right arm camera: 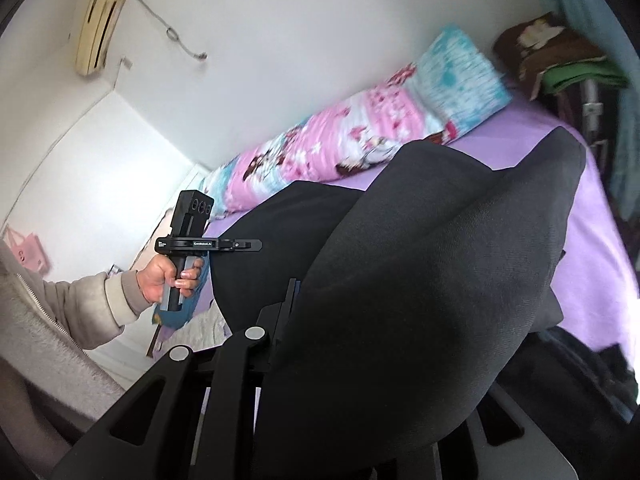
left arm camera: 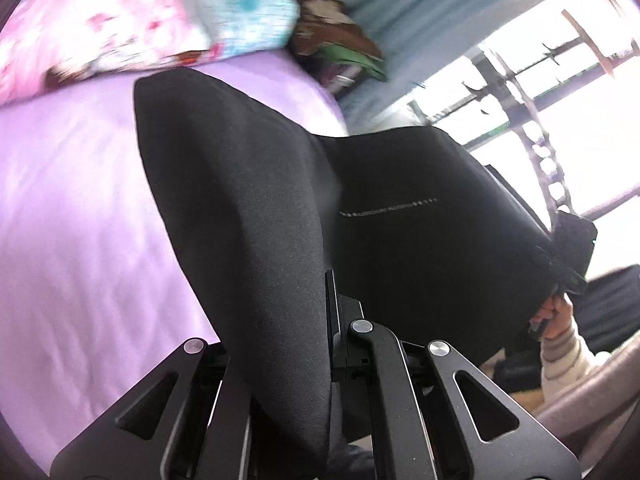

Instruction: Fold large clothes

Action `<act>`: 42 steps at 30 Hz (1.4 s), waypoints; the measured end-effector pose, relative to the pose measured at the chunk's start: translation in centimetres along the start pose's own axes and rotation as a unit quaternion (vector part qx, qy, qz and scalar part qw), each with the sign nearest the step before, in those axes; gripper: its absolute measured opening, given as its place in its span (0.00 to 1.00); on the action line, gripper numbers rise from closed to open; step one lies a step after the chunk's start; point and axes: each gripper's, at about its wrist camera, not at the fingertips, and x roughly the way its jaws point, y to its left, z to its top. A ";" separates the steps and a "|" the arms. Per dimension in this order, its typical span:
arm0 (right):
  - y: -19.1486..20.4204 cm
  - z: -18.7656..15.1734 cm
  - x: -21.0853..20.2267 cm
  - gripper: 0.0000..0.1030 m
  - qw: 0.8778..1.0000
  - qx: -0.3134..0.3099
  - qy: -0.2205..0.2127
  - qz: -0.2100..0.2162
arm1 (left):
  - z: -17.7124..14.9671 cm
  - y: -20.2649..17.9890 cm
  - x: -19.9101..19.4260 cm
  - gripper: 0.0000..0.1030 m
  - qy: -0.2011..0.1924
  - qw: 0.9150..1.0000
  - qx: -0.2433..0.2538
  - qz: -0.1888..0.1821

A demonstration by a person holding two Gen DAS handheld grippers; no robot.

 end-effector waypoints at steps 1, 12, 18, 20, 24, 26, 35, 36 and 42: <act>-0.4 -0.3 -1.7 0.16 1.000 0.006 -0.007 -0.007 | 0.6 -1.6 1.0 0.03 0.005 1.000 0.010 -0.008; -7.0 -6.7 -17.3 0.16 0.988 0.083 -0.046 -0.122 | 3.3 -14.3 16.8 0.03 0.073 0.989 0.062 -0.109; -10.5 -9.9 -21.5 0.16 0.980 0.114 -0.055 -0.156 | 3.2 -18.8 23.7 0.03 0.096 0.984 0.077 -0.131; -12.1 -11.8 -22.7 0.16 0.975 0.133 -0.059 -0.168 | 2.7 -19.3 25.7 0.03 0.105 0.983 0.079 -0.130; -15.4 -15.1 -23.2 0.16 0.965 0.166 -0.058 -0.193 | 1.9 -19.3 29.0 0.03 0.125 0.983 0.083 -0.109; -16.8 -16.4 -22.8 0.16 0.962 0.185 -0.056 -0.195 | 1.3 -18.8 30.6 0.03 0.140 0.982 0.087 -0.096; -23.5 -23.7 -20.6 0.16 0.950 0.232 -0.039 -0.204 | -1.5 -11.0 34.6 0.05 0.162 0.985 0.055 -0.029; -24.3 -24.5 -20.2 0.16 0.949 0.238 -0.034 -0.203 | -1.8 -10.4 35.0 0.06 0.165 0.984 0.054 -0.025; -29.1 -29.0 -18.2 0.27 0.935 0.278 -0.032 -0.216 | -3.4 -7.8 38.3 0.17 0.159 0.985 0.072 -0.001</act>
